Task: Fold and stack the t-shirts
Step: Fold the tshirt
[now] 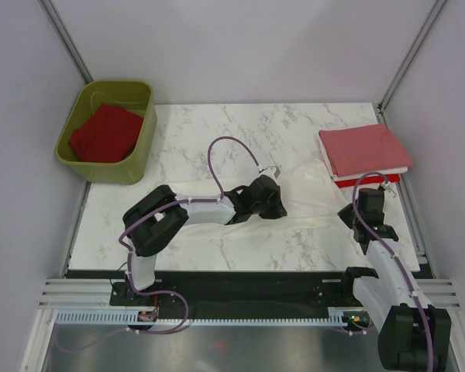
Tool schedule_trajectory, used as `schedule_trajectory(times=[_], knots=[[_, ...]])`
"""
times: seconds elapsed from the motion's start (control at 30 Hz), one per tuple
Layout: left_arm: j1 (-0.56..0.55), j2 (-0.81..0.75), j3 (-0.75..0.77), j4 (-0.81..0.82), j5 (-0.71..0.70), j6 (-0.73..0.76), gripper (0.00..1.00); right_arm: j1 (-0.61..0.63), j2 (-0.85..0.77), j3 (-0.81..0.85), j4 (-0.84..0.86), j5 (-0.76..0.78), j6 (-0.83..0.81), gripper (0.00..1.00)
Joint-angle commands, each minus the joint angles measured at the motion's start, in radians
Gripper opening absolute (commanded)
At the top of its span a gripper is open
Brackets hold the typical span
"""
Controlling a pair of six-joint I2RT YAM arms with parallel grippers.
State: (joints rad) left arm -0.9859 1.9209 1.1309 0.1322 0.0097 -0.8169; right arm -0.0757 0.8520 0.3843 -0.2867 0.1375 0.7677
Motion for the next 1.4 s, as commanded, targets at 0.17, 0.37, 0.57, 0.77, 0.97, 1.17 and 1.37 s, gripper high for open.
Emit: schedule_trajectory(times=[0.17,0.37,0.57,0.77,0.97,1.17,1.37], knots=[[0.003,-0.039,-0.010,-0.051,-0.005,0.012,0.04,-0.004,-0.096,-0.027,-0.057,0.080,0.048,0.01],[0.003,-0.039,-0.010,-0.066,-0.005,0.022,0.06,-0.004,-0.206,-0.056,-0.091,0.105,0.071,0.00],[0.001,-0.037,0.000,-0.072,-0.005,0.028,0.06,-0.004,-0.254,-0.053,-0.149,0.060,0.074,0.00],[0.000,-0.083,-0.036,-0.074,-0.066,0.035,0.29,-0.004,-0.266,-0.035,-0.173,0.057,0.071,0.47],[-0.005,-0.229,-0.124,-0.089,-0.154,0.065,0.49,-0.003,-0.248,-0.016,-0.178,-0.018,0.062,0.59],[0.055,-0.353,-0.135,-0.226,-0.223,0.104,0.54,0.028,-0.127,-0.028,-0.114,-0.087,0.065,0.61],[0.234,-0.448,-0.213,-0.279,-0.180,0.120,0.54,0.068,0.037,-0.038,0.001,-0.104,0.079,0.64]])
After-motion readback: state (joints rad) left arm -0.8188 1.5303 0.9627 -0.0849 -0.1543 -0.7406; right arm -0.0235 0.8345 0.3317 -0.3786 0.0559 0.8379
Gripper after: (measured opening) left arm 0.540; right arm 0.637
